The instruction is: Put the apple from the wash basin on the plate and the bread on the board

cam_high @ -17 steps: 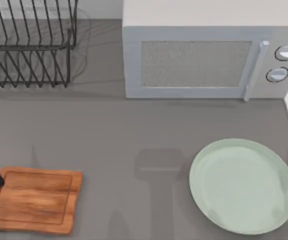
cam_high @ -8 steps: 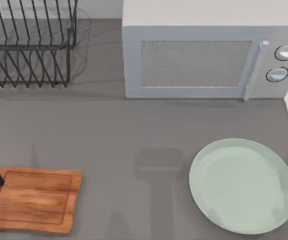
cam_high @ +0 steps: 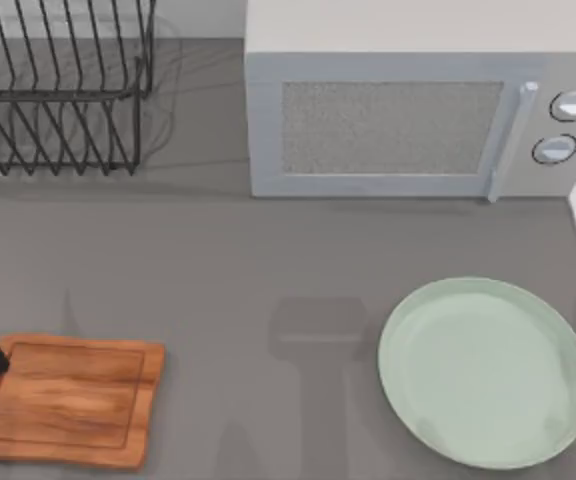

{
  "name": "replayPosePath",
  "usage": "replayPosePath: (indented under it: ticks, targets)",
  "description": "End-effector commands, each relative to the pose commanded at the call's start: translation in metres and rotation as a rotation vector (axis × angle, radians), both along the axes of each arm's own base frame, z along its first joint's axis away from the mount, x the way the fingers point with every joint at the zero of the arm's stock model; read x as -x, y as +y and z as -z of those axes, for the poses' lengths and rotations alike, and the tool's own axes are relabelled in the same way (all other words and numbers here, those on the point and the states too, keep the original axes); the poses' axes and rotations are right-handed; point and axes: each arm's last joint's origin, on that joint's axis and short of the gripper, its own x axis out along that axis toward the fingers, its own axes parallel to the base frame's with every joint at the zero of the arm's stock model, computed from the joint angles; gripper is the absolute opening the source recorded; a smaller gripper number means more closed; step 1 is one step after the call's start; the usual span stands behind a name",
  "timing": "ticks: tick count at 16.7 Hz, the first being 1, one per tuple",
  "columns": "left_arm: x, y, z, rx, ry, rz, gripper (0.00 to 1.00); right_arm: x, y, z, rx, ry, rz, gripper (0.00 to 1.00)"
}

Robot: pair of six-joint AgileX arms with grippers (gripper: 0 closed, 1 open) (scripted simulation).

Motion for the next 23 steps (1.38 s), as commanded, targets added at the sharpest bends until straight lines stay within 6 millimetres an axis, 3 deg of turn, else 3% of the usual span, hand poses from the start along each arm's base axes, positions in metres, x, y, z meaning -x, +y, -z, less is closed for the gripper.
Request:
replayPosePath:
  ticks: [3,7,10,13,17,20,23]
  targets:
    - [0.0,0.0,0.0,0.0,0.0,0.0,1.0,-0.001,-0.001,-0.017,0.013,0.065,0.014,1.0]
    - [0.0,0.0,0.0,0.0,0.0,0.0,1.0,-0.017,-0.006,-0.059,0.041,0.258,0.044,1.0]
    - [0.0,0.0,0.0,0.0,0.0,0.0,1.0,-0.051,-0.012,-0.089,0.059,0.473,0.064,1.0]
    - [0.0,0.0,0.0,0.0,0.0,0.0,1.0,-0.103,-0.024,-0.107,0.068,0.72,0.075,1.0]
    - [0.0,0.0,0.0,0.0,0.0,0.0,1.0,-0.185,-0.048,-0.095,0.058,1.054,0.069,1.0]
    - [0.0,0.0,0.0,0.0,0.0,0.0,1.0,-0.238,-0.068,-0.064,0.037,1.273,0.051,1.0]
    - [0.0,0.0,0.0,0.0,0.0,0.0,1.0,-0.274,-0.085,-0.029,0.013,1.439,0.029,1.0]
